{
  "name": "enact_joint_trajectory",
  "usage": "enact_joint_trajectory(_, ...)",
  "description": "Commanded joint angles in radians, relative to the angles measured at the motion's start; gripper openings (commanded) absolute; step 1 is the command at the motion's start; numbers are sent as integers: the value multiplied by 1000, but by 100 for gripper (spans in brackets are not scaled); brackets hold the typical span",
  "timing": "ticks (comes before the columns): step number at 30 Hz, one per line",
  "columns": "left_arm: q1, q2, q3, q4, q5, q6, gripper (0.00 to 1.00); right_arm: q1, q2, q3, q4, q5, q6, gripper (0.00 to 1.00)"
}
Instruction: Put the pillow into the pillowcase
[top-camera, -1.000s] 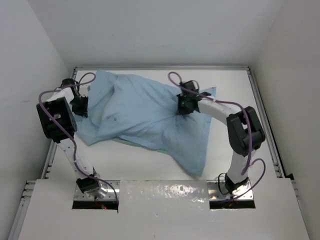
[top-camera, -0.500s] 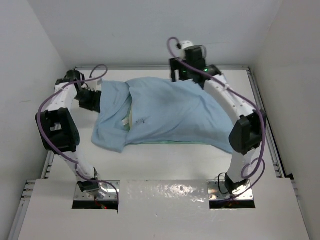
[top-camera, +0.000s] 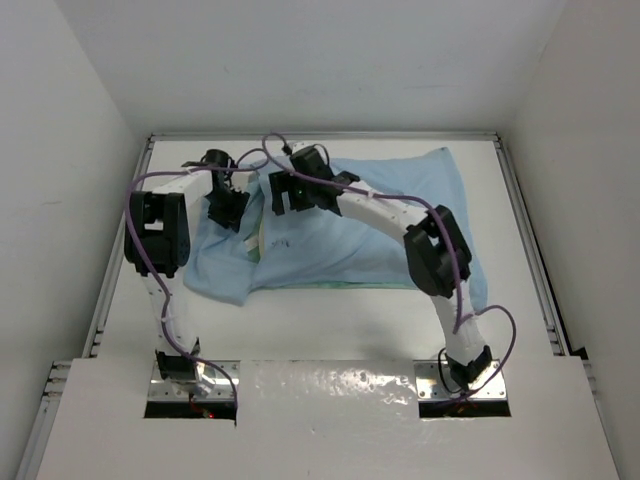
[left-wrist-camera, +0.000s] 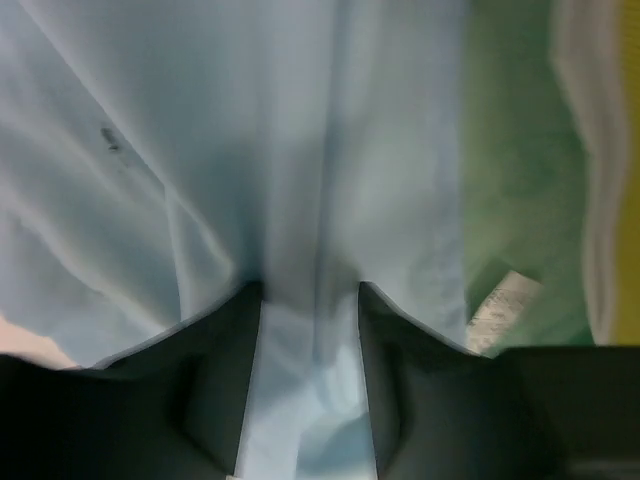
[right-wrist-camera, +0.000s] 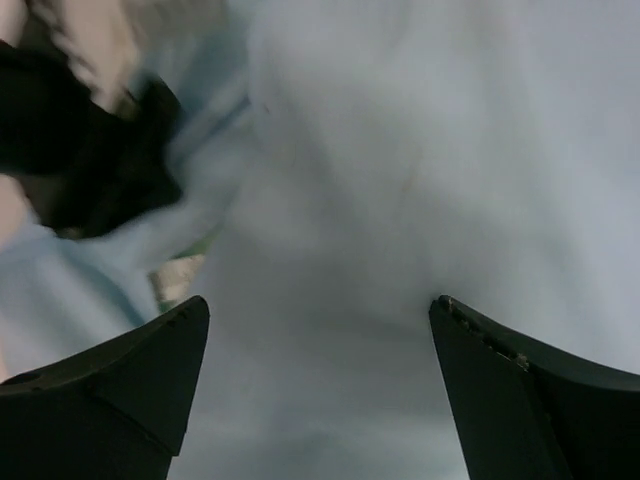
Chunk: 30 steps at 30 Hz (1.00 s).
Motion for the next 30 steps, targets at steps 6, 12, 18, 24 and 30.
enact_joint_trajectory(6,-9,-16,-31,122,-30,-35,0,45,151,-6,-56,23,44,44)
enact_joint_trajectory(12,141,-198,261,-12,316,-71,0,45,111,-136,21,-5,61,0)
enact_joint_trajectory(18,140,-226,544,-196,493,-71,0,45,117,-132,48,-25,64,0)
enact_joint_trajectory(24,61,-201,492,-277,596,-30,0,51,154,94,90,-73,115,0)
enact_joint_trajectory(30,23,-89,607,-425,573,94,2,24,278,403,105,9,219,19)
